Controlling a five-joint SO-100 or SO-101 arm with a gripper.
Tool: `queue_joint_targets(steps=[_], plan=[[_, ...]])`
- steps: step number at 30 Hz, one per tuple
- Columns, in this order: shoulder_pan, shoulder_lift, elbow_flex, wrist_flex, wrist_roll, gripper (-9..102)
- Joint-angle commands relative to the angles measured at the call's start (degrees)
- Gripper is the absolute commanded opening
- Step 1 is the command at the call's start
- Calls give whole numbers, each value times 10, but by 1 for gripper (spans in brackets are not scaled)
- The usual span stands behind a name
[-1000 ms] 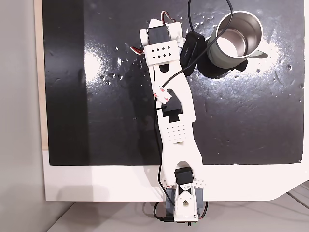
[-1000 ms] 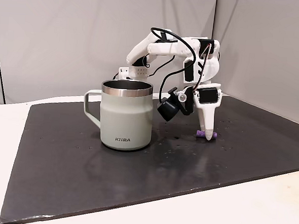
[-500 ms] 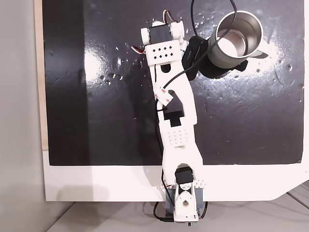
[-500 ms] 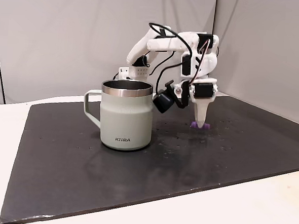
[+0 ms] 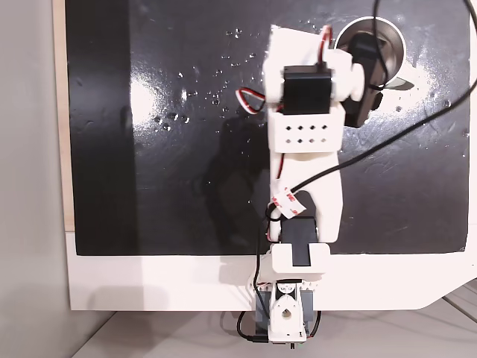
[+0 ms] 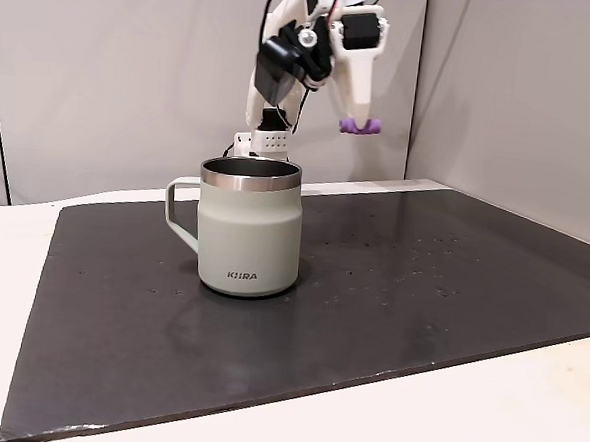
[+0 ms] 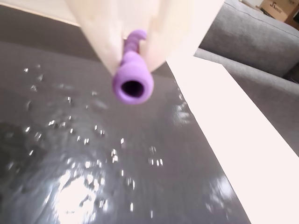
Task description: Grasp a pengrip and put it in the cup.
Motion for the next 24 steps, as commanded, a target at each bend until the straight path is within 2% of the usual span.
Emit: queue_joint_targets(steps=[1,9,20,24], plan=[[82,46,-54,26,-48,0],[194,-47,-206,46,-140,0],[197,-141,-307,16,-171,0],[184,-140,-314,26,-186,21]])
